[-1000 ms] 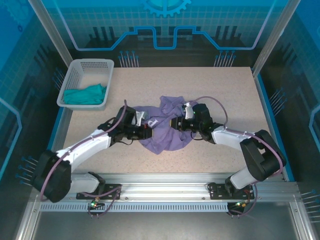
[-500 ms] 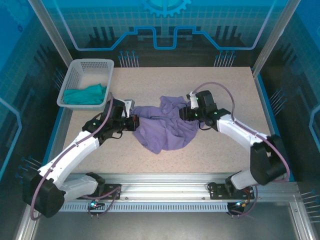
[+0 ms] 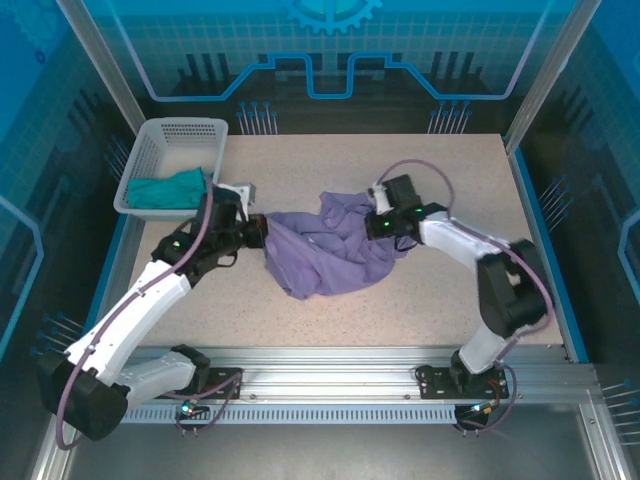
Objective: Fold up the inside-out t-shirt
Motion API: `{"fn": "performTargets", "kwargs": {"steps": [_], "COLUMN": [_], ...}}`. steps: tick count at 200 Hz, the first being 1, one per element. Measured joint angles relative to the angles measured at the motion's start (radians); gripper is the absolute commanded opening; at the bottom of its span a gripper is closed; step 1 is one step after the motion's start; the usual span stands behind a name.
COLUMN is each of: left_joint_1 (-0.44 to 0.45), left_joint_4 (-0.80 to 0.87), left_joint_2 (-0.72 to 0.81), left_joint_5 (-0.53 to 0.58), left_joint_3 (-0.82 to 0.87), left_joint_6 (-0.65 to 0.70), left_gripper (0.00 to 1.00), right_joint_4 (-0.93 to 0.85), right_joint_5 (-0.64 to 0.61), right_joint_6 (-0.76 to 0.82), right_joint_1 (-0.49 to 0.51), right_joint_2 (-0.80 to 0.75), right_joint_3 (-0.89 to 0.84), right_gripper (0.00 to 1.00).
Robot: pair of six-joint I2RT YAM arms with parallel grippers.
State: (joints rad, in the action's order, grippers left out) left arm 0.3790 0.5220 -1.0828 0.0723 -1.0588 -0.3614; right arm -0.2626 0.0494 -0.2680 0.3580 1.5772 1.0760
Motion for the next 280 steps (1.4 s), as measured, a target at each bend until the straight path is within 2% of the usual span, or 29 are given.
{"fn": "performTargets", "kwargs": {"steps": [21, 42, 73, 95, 121, 136, 159, 186, 220, 243, 280], "left_joint_1": [-0.082, -0.169, -0.293, -0.359, -0.401, -0.406, -0.412, -0.415, -0.415, -0.415, -0.415], "left_joint_4": [0.031, 0.049, 0.078, 0.104, 0.15, 0.172, 0.194, 0.195, 0.182, 0.176, 0.151], "left_joint_2": [0.006, 0.026, 0.046, 0.04, 0.004, -0.023, -0.042, -0.048, -0.048, -0.048, -0.048], "left_joint_5": [0.004, 0.01, 0.008, -0.002, -0.009, -0.016, -0.028, -0.069, -0.111, -0.132, -0.158], "left_joint_3": [-0.176, -0.343, -0.506, -0.542, -0.542, -0.523, -0.466, -0.396, -0.336, -0.316, -0.312], "left_joint_6": [-0.006, -0.005, -0.002, 0.002, 0.008, 0.023, 0.033, 0.032, 0.032, 0.032, 0.032], "left_gripper": [0.0, 0.0, 0.0, 0.0, 0.0, 0.0, 0.0, 0.0, 0.0, 0.0, 0.0], "right_joint_4": [0.014, 0.04, 0.054, 0.068, 0.041, 0.011, -0.028, -0.042, -0.029, 0.033, 0.146], "right_joint_5": [-0.029, -0.048, -0.031, -0.013, 0.022, 0.034, 0.057, 0.075, 0.103, 0.171, 0.281], "right_joint_6": [0.0, 0.001, -0.004, -0.023, -0.025, -0.018, -0.024, -0.042, -0.047, -0.079, -0.154], "right_joint_1": [-0.077, -0.099, -0.087, -0.007, 0.084, 0.099, 0.066, 0.008, 0.087, 0.118, 0.119], "right_joint_2": [-0.238, -0.43, -0.51, -0.434, -0.235, -0.169, -0.171, -0.126, 0.03, 0.124, 0.217], "right_joint_3": [-0.013, -0.011, -0.014, -0.021, -0.022, -0.053, -0.136, -0.146, -0.086, -0.051, -0.011], "right_gripper": [0.0, 0.01, 0.05, 0.19, 0.35, 0.45, 0.58, 0.6, 0.59, 0.59, 0.49]}}
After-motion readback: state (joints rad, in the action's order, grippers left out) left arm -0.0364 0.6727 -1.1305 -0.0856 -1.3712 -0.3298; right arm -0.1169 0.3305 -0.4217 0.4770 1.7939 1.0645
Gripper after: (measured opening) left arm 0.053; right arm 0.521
